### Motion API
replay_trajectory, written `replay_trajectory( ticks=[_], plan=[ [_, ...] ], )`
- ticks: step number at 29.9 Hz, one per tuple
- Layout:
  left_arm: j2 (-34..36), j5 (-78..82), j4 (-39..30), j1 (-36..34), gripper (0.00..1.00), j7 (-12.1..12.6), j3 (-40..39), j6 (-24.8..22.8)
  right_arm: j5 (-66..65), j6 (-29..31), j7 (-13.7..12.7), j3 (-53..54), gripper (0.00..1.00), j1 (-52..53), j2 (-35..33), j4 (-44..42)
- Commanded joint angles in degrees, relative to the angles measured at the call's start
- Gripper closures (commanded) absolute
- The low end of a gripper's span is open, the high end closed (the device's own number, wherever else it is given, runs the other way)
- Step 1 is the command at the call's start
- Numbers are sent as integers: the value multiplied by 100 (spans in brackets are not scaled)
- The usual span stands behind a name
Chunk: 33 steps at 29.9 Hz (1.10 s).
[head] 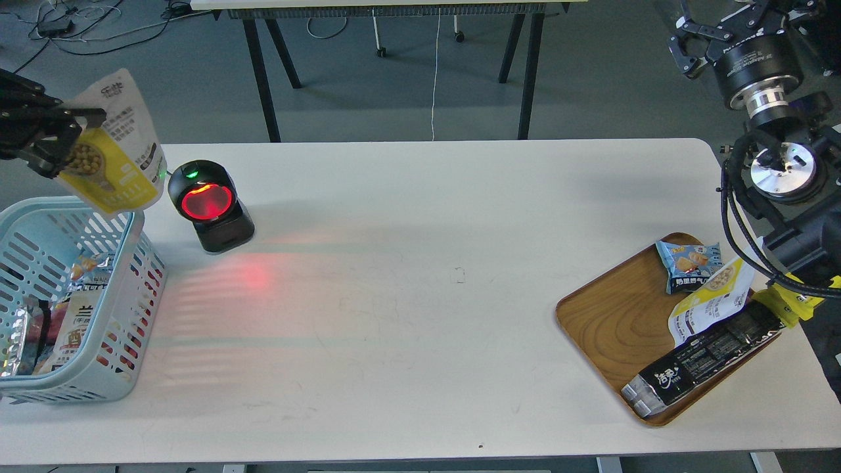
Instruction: Scan snack and place in basket
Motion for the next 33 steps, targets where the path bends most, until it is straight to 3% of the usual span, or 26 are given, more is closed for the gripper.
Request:
replay_trajectory(
  ticks=[1, 9, 15, 17, 19, 23, 26, 28, 29, 33],
  plan=[
    [280, -46, 167, 2, 100, 0, 232, 146, 0, -9, 0, 1, 1, 15, 16, -1],
    [703, -46, 449, 2, 100, 0, 1295, 1016, 0, 9, 0, -8, 0, 59, 7, -1],
    [703, -46, 634, -6, 97, 0, 1780, 1377, 0, 18, 0, -17, 1, 50, 7, -10],
    [694, -55, 634, 2, 90, 0, 1833, 1395, 0, 18, 0, -8, 1, 50, 7, -10],
    [668, -108, 625, -6, 77, 0, 1833, 1395, -8, 18, 8, -8, 0, 50, 7, -10],
    [659, -590, 607, -15, 66, 0, 1824, 1359, -9, 18, 8, -8, 0, 59, 7, -10],
    [615, -1414, 599, -50, 36, 0, 1780, 1377, -17, 18, 8, -17, 0, 68, 7, -10],
    [484, -2388, 599, -77, 6, 0, 1771, 1403, -26, 9, 8, -17, 0, 76, -11, -18],
    [335, -3020, 607, -77, 0, 0, 1762, 1403, -26, -9, 8, -8, 0, 94, -11, -18],
    [-148, -5026, 739, -85, 0, 0, 1657, 1395, -26, -35, 35, 10, 0, 208, -107, -36]
  ],
)
